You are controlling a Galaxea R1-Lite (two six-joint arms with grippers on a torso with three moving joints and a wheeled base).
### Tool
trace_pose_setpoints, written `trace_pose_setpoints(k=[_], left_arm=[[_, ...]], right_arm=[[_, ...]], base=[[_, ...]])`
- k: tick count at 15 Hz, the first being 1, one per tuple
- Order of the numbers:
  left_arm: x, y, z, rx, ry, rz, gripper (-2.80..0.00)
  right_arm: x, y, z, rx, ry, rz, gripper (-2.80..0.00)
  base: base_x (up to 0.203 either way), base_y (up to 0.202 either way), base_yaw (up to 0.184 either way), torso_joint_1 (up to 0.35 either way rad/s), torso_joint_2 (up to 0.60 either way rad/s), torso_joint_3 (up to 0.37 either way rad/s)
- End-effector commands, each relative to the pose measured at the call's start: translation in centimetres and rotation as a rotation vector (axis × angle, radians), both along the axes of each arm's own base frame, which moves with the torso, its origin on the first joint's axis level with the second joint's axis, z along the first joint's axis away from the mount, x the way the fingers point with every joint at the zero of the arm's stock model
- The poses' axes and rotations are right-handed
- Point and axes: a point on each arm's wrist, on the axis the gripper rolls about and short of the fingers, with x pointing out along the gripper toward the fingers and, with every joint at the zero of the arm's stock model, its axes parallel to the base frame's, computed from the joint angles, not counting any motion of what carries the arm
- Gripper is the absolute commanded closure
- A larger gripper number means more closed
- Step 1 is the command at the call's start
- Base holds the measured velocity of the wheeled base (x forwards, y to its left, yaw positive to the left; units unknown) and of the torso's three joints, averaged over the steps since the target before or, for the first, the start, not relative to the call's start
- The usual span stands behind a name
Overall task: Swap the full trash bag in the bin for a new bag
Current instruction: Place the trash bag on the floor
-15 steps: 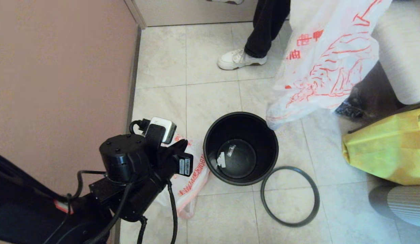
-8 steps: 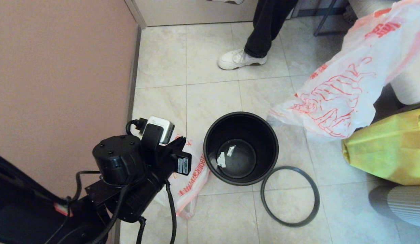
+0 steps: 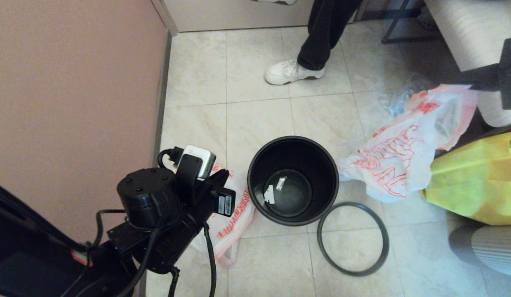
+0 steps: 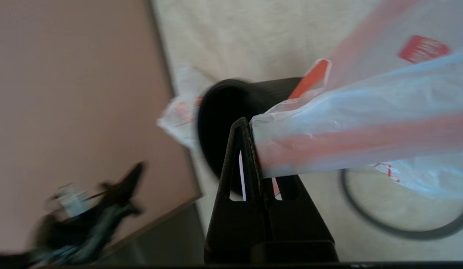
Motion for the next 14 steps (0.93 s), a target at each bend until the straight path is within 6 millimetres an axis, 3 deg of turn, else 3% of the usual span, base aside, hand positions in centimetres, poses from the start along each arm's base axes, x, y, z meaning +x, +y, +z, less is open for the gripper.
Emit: trace_pose_setpoints(k=[1, 7, 8, 10, 14], left_arm=[[0.0, 0.0, 0.1, -0.005, -0.007, 0.002, 0.0], [0.0, -0.2, 0.4, -0.011, -0.016, -0.004, 0.0], [0.0, -0.2, 0.5, -0.012, -0.018, -0.004, 0.0], [0.0, -0.2, 0.4, -0.012, -0.016, -0.004, 0.0], [-0.6, 0.2, 1.7, -0.037, -0.052, -0.006, 0.0]], right_arm=[[3.5, -0.7, -3.2, 0.0, 0.075, -0.004, 0.0], [7.4, -1.4, -7.7, -0.07, 0.159, -0.044, 0.0], [7.4, -1.2, -8.2, -0.097, 0.174, -0.074, -2.8], [6.5, -0.8, -8.2, -0.117, 0.194, -0.096, -2.8], [1.9, -0.1, -7.9, -0.197, 0.265, -0.182, -2.8]], base=[[0.0, 0.0, 0.0, 0.0, 0.0, 0.0], [0.0, 0.0, 0.0, 0.0, 0.0, 0.0], [0.0, 0.0, 0.0, 0.0, 0.0, 0.0], [0.0, 0.0, 0.0, 0.0, 0.0, 0.0], [0.0, 0.0, 0.0, 0.0, 0.0, 0.0]])
